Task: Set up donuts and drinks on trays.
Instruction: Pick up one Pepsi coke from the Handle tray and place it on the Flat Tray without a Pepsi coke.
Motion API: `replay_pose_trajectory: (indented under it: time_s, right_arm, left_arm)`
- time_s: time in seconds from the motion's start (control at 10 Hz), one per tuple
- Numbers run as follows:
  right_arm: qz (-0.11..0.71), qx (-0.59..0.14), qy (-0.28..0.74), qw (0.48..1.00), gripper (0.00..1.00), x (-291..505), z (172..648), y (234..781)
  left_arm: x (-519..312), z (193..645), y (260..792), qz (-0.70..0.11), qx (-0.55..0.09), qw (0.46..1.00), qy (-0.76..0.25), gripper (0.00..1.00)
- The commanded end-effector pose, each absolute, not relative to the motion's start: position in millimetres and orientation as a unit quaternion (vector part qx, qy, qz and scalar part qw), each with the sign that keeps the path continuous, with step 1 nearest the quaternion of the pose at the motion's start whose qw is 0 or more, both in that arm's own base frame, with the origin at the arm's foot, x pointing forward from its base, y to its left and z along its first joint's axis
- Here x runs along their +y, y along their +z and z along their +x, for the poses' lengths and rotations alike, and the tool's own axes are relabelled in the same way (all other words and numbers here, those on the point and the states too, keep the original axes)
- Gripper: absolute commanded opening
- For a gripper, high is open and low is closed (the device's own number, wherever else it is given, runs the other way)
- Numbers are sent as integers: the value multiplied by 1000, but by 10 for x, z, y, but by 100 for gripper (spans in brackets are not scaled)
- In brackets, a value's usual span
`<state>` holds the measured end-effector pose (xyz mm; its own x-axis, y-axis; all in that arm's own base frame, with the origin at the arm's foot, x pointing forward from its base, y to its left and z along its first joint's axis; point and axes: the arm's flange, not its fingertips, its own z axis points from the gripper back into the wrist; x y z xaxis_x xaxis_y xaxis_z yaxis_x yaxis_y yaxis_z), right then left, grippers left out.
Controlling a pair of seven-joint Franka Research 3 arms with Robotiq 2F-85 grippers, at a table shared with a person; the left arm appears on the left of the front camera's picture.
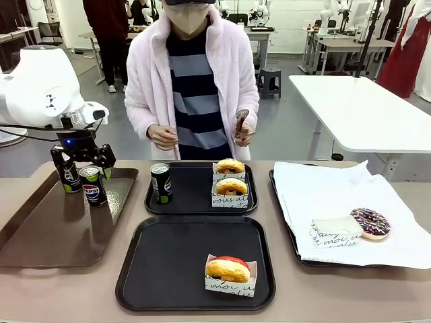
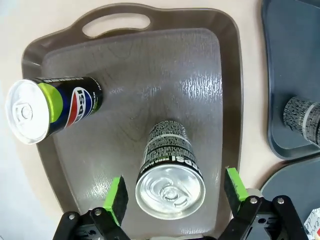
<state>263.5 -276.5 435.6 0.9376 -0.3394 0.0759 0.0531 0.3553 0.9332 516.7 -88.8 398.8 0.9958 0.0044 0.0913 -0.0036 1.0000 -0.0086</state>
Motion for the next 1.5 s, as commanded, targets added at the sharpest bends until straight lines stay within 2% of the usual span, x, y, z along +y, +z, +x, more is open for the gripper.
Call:
replay_pose_trajectory:
  time_s: [0.0,0.5,0.6,0.7,0.8,0.9,1.1,1.2,1.3,1.4]
  right_arm:
    - [560,-134,-117,809,100,-2766,2642,4366]
    - [560,-134,-117,809,100,-2766,2642,4366]
    - [560,-134,-117,809,100,-2766,2642,4366]
    - [560,-134,-117,809,100,-2766,2642,4366]
    - [560,-134,-117,809,100,-2766,2642,4366]
    - [560,-134,-117,809,100,-2766,2642,4366]
    - [560,-134,-117,809,100,-2766,2642,4366]
    - [560,-134,-117,809,100,-2766,2642,4366]
    - [560,-134,-117,809,100,-2766,2642,4366]
    - [560,-134,-117,809,100,-2766,2642,4366]
  left_arm:
    - [-907,5252,3925,5,-52,998,26,100]
    - [-889,5298,3807,11,-35,999,32,100]
    - [-881,5299,3802,14,-33,999,31,70]
    - [-872,5295,3799,16,-30,999,31,44]
    - [-865,5294,3797,17,-27,999,32,12]
    - [-864,5292,3803,18,-23,999,33,0]
    - [-850,5297,3806,27,-10,999,35,0]
    - [-845,5295,3820,30,0,999,35,7]
    - [-862,5247,3977,19,0,998,58,40]
    - [-882,5128,4234,12,1,998,66,40]
